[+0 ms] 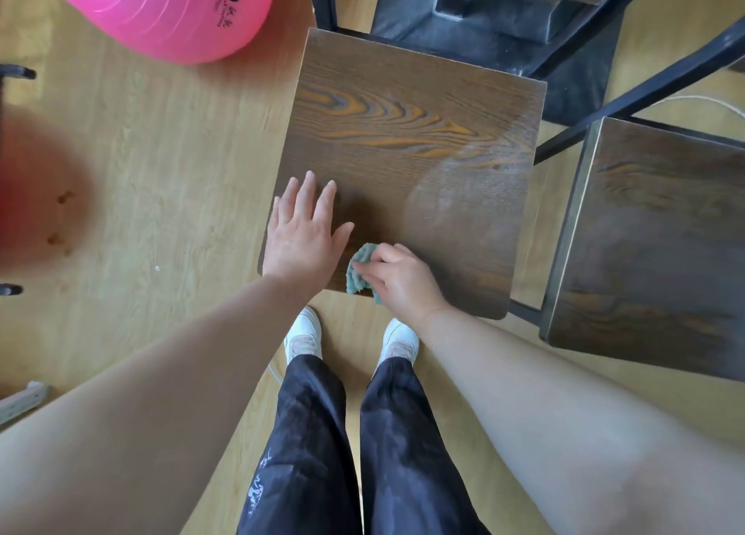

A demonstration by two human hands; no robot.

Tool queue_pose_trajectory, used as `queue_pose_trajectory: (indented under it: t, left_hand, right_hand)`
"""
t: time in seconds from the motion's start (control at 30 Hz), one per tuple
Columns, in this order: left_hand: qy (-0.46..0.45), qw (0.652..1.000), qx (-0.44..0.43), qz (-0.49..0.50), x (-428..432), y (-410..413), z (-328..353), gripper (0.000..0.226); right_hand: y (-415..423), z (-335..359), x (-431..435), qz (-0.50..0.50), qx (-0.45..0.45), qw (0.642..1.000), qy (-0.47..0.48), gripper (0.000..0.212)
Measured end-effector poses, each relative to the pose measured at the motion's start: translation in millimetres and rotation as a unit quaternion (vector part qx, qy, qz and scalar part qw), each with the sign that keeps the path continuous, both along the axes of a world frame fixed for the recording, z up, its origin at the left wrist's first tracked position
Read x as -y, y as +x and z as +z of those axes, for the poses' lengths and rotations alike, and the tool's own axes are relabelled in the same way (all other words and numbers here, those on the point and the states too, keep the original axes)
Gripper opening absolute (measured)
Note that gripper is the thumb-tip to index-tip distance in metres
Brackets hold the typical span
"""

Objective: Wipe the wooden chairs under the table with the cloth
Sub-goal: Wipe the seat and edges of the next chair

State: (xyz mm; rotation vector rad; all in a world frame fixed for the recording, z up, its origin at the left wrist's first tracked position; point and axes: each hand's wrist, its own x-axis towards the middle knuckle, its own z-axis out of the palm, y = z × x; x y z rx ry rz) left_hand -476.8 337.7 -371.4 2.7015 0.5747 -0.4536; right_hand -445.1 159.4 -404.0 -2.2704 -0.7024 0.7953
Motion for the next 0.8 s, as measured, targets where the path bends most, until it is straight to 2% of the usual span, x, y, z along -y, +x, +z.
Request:
queue_pose_trajectory:
  t: [0.13,0.23,0.33,0.43,0.6,0.8]
  left_hand:
    - [0.009,1.0,-0.005,-0.025,8,8,5,0.063]
    - [0.016,0.999,0.001,-0.035,10,20,8,0.063]
    - [0.025,0.999,0.005,-0.044,15,37,9,0.063]
    - [0.02,0.999,0.013,-0.031,23,61,8,0.063]
    - [0.013,0.999,0.035,-0.034,36,114,5,0.063]
    - [0.013,0.997,0.043,-0.058,45,163,3,0.064]
  right_hand:
    - [-9,4,10,0.071,0.052,0.996,-0.007,0.018]
    - [-2,14,10,0.085,0.019,0.996,-0.023,0.015]
    - [22,28,17,-0.01,-0.029,0.999,0.033,0.02]
    - [76,34,26,-0.126,0.011,0.99,0.06,0.014]
    - [194,41,50,-0.285,0.064,0.956,0.01,0.02]
    - [282,30,55,-0.361,0.106,0.926,-0.035,0.021]
